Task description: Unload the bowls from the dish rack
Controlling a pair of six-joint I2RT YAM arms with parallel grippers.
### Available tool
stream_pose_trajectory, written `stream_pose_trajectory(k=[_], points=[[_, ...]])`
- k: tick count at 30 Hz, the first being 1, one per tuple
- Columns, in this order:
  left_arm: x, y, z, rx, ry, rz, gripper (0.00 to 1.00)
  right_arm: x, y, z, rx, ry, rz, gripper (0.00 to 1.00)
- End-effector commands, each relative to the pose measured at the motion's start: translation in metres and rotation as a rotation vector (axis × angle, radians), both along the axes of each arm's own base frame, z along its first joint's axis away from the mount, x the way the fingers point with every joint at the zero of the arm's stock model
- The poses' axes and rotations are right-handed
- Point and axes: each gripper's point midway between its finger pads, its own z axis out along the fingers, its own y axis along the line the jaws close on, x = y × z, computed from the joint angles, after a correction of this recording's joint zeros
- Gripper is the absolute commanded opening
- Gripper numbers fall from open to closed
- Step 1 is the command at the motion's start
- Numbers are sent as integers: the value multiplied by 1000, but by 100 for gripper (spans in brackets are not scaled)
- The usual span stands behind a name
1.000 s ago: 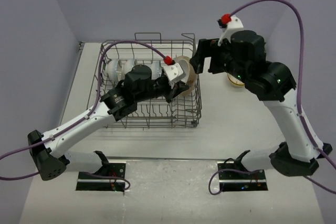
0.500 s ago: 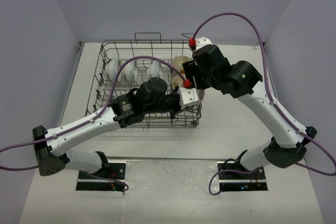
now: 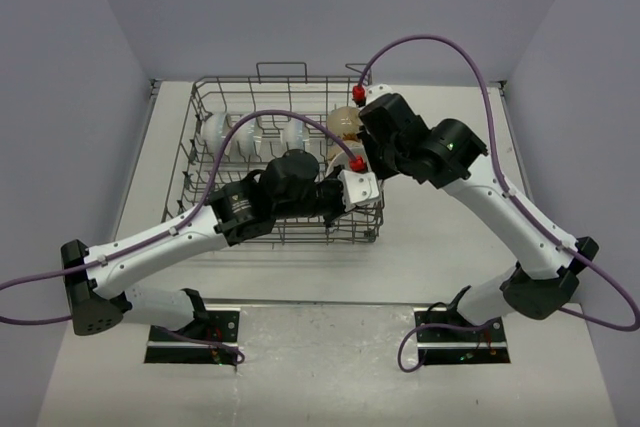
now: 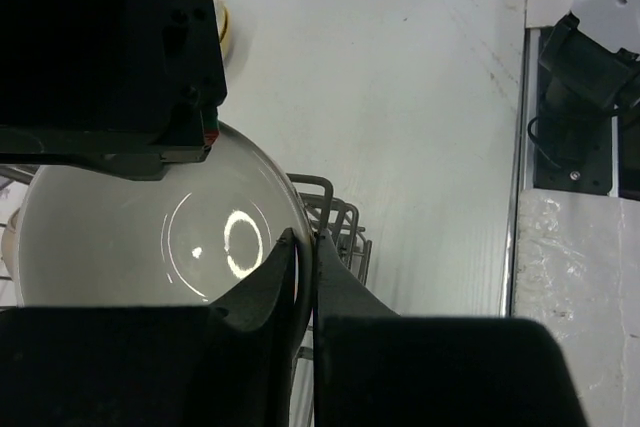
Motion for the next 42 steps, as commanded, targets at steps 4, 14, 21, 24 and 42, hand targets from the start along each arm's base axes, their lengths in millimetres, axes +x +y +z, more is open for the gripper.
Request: stream_pose_trajectory(k=[4,14,21,24,42], points=[[47,25,69,-173,-126,296,99,8,-1,36,159,-151,-32,0],[60,140,142,-577,87,869,100,89,-142,82,414,-361,-524,0],[42,207,93,-524,166,1065,100,119,-205,26,483,-333,-717,0],[34,225,80,-518,187,1101,100,117,-211,-19,429,-252,-762,0],[19,240,64,-526,207,1053,100,222,-147,-202,439,49,-678,0]])
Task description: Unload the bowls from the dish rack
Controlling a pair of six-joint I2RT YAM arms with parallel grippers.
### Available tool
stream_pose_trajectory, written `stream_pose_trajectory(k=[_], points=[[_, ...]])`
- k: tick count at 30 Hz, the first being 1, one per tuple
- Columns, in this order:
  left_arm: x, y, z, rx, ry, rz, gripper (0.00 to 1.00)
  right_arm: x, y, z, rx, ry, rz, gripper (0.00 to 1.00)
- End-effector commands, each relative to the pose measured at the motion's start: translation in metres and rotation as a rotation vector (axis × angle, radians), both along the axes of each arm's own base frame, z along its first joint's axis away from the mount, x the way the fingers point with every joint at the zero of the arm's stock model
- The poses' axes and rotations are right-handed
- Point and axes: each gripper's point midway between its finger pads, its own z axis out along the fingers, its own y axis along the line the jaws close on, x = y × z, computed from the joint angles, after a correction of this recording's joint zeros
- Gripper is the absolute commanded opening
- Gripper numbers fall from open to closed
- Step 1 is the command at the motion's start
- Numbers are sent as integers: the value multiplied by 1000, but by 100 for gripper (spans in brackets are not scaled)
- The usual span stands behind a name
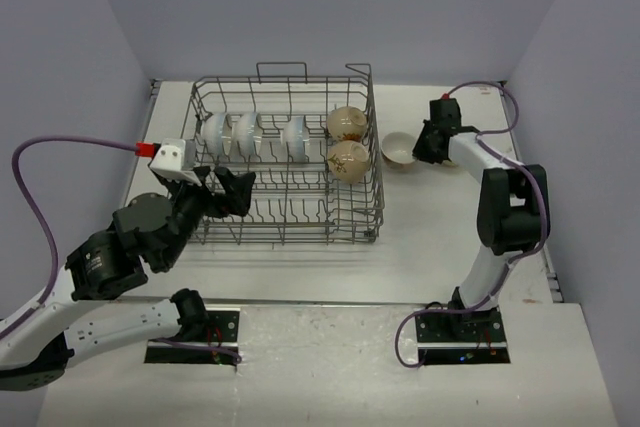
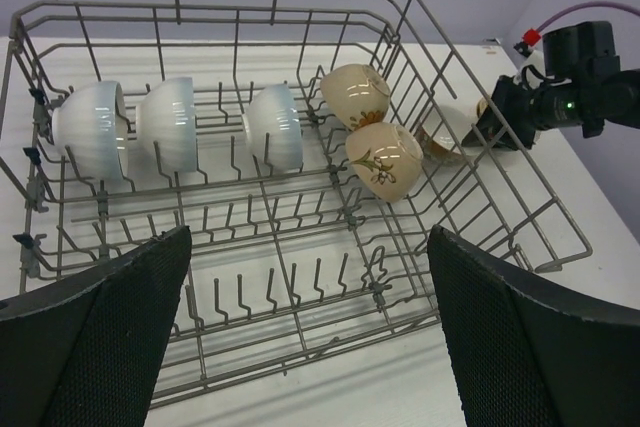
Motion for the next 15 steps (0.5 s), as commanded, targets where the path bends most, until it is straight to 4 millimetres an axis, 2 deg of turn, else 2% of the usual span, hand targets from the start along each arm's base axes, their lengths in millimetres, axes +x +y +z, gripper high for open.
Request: stream_pose_trajectory(k=[1,2,6,7,8,9,15], points=[[0,1,1,-20,1,8,100,39,9,34,43,-141,-13,0],[0,0,1,-17,3,8,100,38,13,34,36,-137,-7,0],[3,-4,-2,-4,16,10,100,26,10,30,-11,-81,-27,0],[4,-6,-4,0,19,11,100,18,9,23,-13,-57,-36,0],[4,-7,-4,-1,21,8,100,13,7,28,-14,-67,-41,0],[4,-9,-4,-5,20,2,100,4,6,20,-16,-55,-43,0],[4,-15,-2,-6,18,-17,100,-4,6,11,-18,-11,-34,3]])
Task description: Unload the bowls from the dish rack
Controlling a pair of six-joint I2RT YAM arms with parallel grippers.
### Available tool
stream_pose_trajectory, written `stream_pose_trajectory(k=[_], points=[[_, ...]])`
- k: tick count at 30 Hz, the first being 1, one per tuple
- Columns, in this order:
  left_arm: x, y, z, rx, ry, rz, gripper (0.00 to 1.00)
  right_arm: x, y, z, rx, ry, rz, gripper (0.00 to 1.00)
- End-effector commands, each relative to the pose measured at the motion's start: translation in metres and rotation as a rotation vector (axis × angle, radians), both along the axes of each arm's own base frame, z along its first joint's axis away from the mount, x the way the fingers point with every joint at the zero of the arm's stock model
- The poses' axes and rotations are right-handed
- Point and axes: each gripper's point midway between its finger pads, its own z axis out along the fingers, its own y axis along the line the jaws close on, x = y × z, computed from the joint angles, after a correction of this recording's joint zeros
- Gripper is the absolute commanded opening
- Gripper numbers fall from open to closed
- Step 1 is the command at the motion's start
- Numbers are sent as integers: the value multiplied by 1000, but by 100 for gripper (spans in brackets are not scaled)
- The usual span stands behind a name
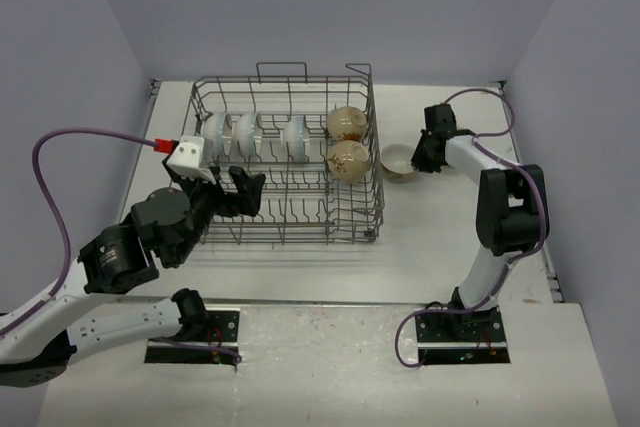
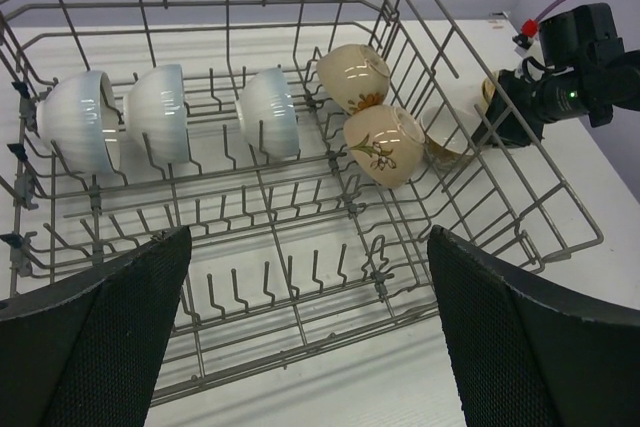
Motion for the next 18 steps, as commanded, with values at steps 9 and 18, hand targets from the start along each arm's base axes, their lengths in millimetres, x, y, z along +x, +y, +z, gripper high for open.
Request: stream_pose_trajectory(k=[9,18], points=[[6,-1,-1,-19,19,48,100,4,-16,35,-62,-90,-78,17],[39,-37,-26,54,69,86,100,-5,-13,49,-36,-114,-73,55]])
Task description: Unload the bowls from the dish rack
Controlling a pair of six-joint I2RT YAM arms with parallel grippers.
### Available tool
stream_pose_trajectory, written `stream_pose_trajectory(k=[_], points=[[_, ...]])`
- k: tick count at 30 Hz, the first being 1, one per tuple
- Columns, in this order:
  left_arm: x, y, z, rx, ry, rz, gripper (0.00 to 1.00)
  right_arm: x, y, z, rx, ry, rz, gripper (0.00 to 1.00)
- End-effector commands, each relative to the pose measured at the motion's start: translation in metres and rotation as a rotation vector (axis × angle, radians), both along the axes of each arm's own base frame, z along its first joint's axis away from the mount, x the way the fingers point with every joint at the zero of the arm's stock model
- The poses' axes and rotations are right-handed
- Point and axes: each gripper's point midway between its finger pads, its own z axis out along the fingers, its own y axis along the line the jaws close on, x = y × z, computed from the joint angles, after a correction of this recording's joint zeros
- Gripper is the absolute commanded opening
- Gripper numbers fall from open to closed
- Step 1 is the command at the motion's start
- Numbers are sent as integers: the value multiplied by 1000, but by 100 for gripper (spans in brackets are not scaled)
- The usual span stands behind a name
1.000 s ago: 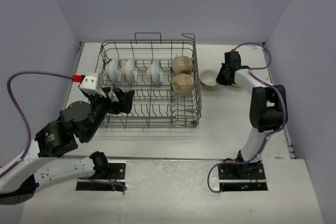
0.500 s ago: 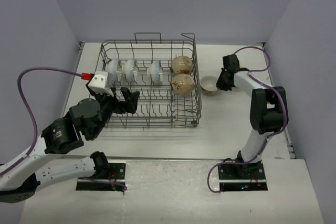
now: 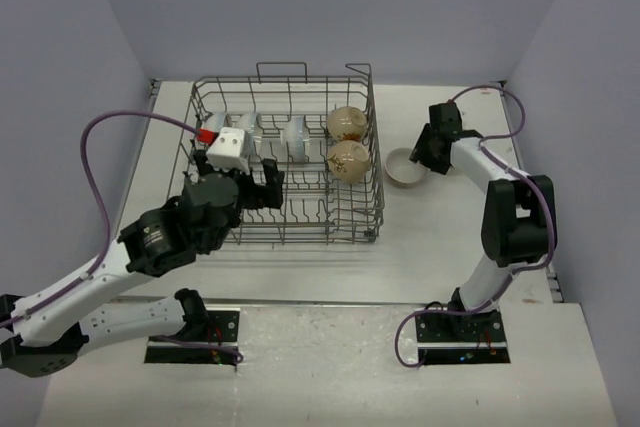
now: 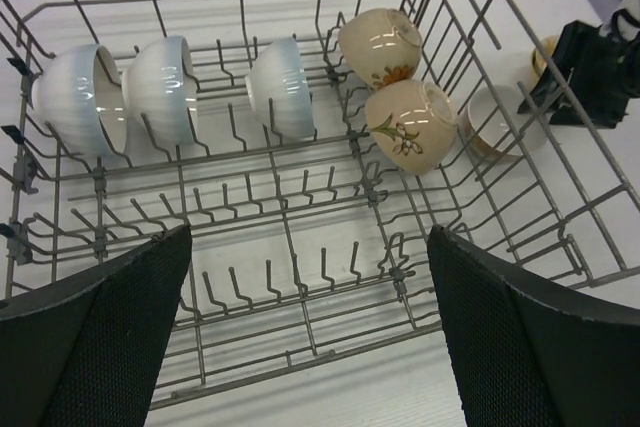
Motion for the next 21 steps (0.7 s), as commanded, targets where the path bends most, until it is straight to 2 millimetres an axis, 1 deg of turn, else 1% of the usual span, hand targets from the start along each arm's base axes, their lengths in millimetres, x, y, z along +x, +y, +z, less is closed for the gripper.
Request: stream_pose_trajectory(k=[1,2,3,4,5,6,7,8,9,10,11,12,13,14,15,16,17,19,20,21], points=[[30,-9,0,-43,19,67,100,-1,0,42,13,-109,-16,56],[39,-12,-3,-55,35,63,100,-5,0,48,21,-120,-14,57],[47,-31,-9,-89,66,-13,100,-8,1,56,27,-137,-12,59],[63,-25,-11,-127,83,13,100,-11,1,66,32,-159,-11,61],[71,-44,-17,-162,116,-61,100,-19,0,89,39,-210,-9,62],[82,-45,-18,-199,133,-61,100,-24,-1,101,38,-238,-8,66],[86,-55,-21,-221,155,-96,100,-31,-4,112,35,-258,-8,69],[93,-76,-34,-237,209,-162,100,-42,-5,139,37,-328,-6,71],[98,-87,-34,-258,224,-186,100,-48,-7,151,32,-356,-2,78],[101,-96,-38,-291,256,-199,100,-57,-8,161,30,-377,0,84],[106,-113,-49,-313,292,-239,100,-70,-10,183,33,-444,3,98],[111,-120,-52,-352,308,-234,100,-77,-11,191,33,-468,7,99],[116,-124,-58,-374,322,-223,100,-85,-7,199,56,-491,30,99],[123,-136,-69,-392,354,-238,100,-99,-7,213,67,-545,42,99],[129,-139,-75,-418,380,-221,100,-106,-4,218,80,-567,59,99],[133,-142,-82,-425,403,-204,100,-115,-1,217,94,-571,80,99],[141,-142,-95,-419,443,-157,100,-128,-1,230,102,-622,87,99],[151,-140,-109,-404,459,-91,100,-143,0,233,105,-647,112,99],[153,-139,-113,-405,461,-75,100,-149,-1,236,104,-662,115,99],[154,-140,-116,-410,463,-72,100,-161,-3,246,104,-706,117,99]])
